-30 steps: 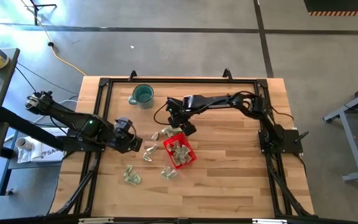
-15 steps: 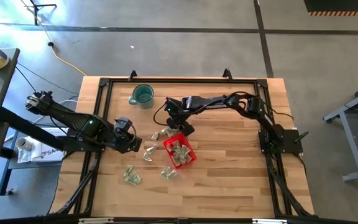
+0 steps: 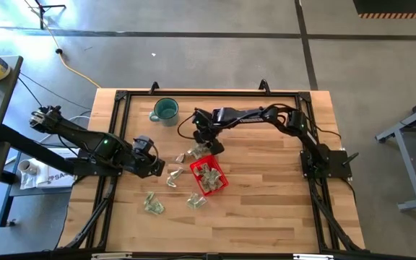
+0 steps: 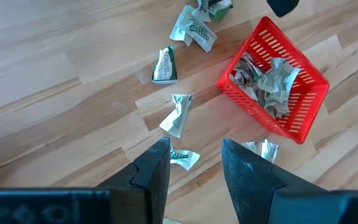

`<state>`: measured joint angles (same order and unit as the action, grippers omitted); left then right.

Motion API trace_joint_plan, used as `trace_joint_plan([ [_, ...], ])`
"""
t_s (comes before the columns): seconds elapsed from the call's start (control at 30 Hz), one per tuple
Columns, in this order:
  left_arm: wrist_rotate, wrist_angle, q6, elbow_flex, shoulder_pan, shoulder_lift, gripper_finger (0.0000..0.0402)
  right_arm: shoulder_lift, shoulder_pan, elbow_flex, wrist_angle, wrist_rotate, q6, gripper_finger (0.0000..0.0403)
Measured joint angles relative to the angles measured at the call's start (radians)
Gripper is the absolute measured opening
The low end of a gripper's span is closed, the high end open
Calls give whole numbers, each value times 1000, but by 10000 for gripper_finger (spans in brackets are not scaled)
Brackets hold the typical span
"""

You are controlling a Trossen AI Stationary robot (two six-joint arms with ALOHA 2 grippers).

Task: Pick and place Stevia / Truvia into bins
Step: Put the white stevia packet into the basket

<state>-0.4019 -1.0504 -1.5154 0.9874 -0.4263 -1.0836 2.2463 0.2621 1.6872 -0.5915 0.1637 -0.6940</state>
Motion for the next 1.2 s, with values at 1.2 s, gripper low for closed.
trace_joint_plan([
  [1.2, -13, -7, -8, 0, 0, 0, 167, 1, -7, 17, 13, 47, 154, 174],
])
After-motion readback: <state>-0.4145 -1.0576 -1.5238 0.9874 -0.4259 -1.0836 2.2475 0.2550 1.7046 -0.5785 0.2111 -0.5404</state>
